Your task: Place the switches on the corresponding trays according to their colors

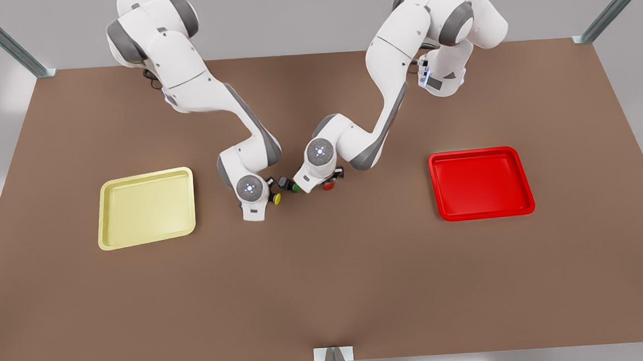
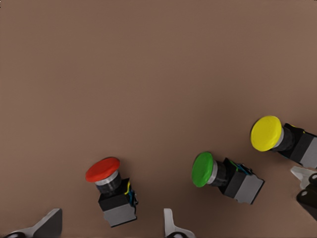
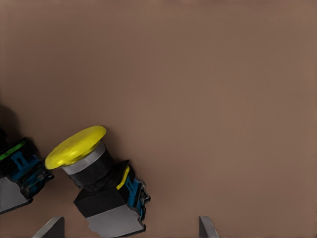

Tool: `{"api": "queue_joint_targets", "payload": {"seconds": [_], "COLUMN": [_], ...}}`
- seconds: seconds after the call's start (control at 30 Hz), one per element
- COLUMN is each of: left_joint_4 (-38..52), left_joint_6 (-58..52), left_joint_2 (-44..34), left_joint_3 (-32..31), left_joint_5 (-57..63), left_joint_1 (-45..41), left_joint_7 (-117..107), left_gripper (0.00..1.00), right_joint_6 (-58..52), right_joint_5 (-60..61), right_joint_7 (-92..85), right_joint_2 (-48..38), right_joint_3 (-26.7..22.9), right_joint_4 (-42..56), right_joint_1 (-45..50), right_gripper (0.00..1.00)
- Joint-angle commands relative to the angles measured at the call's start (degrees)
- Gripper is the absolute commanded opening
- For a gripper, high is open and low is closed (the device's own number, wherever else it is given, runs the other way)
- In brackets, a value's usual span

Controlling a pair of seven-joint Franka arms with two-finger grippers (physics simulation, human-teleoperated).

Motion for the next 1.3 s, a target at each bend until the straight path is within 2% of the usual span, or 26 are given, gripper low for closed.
{"api": "queue_joint_targets", "payload": {"seconds": [0.0,0.27,0.37,0.57,0.83,0.9,1.13,1.17,1.2,1.27], "left_joint_4": [-2.0,-5.5,-5.8,-5.7,-5.7,-5.7,-5.7,-5.7,-5.7,-5.8], "left_joint_6": [7.4,8.2,8.4,9.4,9.4,9.4,9.2,9.2,9.2,9.0], "left_joint_2": [-0.7,-0.7,0.1,1.2,2.1,2.1,2.1,2.5,2.6,2.6], "left_joint_3": [0.0,0.2,0.2,0.2,-0.1,-0.1,-0.2,-0.2,-0.2,-0.2], "left_joint_5": [-1.0,-1.6,-1.5,-1.5,-1.6,-1.5,-1.7,-1.7,-1.6,-1.7], "left_joint_1": [-0.4,-0.4,-0.5,-0.4,-0.9,-0.9,-0.9,-0.9,-0.9,-0.9], "left_joint_7": [-23.1,-28.5,-27.7,-27.7,-27.6,-27.5,-27.2,-26.9,-26.6,-26.5], "left_gripper": [1.0,1.0,1.0,1.0,1.0,0.79,0.8,0.8,0.8,0.8], "right_joint_6": [9.6,13.6,13.8,13.8,13.7,13.7,13.7,13.7,13.6,13.4], "right_joint_5": [0.1,-0.3,-4.4,-4.4,-4.0,-4.0,-3.9,-3.9,-3.9,-3.9], "right_joint_7": [-6.8,-10.8,-20.7,-22.7,-23.4,-23.4,-23.1,-23.2,-23.2,-23.2], "right_joint_2": [-1.1,-5.0,-4.9,-3.1,-1.8,-1.0,-0.5,-0.6,-0.6,-0.6], "right_joint_3": [0.1,0.9,0.9,0.9,1.3,1.8,2.3,2.3,2.3,2.3], "right_joint_4": [-1.4,-9.9,-9.8,-5.5,-7.4,-6.8,-5.9,-5.9,-5.9,-5.9], "right_joint_1": [0.0,0.0,-0.1,0.8,0.8,0.9,0.9,0.9,0.9,0.8], "right_gripper": [1.0,1.0,1.0,1.0,1.0,1.0,1.0,0.97,0.87,0.81]}}
